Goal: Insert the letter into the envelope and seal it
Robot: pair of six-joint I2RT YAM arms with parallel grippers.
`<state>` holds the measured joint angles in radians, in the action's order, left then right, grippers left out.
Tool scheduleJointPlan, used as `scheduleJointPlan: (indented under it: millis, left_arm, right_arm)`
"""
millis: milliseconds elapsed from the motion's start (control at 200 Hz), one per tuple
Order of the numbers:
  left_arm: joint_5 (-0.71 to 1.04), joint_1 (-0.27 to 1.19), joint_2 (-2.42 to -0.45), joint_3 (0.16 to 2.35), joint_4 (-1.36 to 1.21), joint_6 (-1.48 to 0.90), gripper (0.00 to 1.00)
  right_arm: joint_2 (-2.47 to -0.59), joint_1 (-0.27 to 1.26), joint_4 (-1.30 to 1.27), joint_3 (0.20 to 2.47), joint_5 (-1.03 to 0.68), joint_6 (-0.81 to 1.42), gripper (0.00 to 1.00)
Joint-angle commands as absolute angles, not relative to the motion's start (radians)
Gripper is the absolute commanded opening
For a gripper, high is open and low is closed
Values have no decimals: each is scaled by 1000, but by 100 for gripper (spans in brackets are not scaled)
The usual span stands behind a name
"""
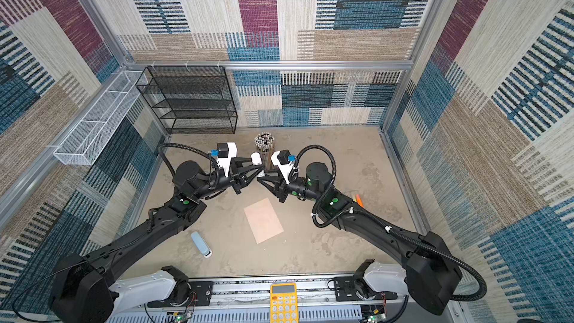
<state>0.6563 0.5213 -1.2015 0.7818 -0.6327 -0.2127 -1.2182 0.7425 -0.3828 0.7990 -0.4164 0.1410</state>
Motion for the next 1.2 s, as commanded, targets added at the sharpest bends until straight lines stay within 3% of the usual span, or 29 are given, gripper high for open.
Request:
scheduleJointPlan:
  millis: [0,296,877,1192]
  left_arm:
    - [498,518,-1209,763,-488,-160,0]
    - [439,536,-1217,752,-498,-163,0]
    - [379,543,-1233,741,-545,-189,0]
    - [423,517,-1204,755,-559,-220,0]
  right_arm:
    - [-1171,789,-634,780,-256,134,13]
    - [-1161,910,-689,745,-9,66,13]
    - [-1247,1063,-703,771,258,-71,15]
    - [-1177,1034,-680,660,244,-229,38]
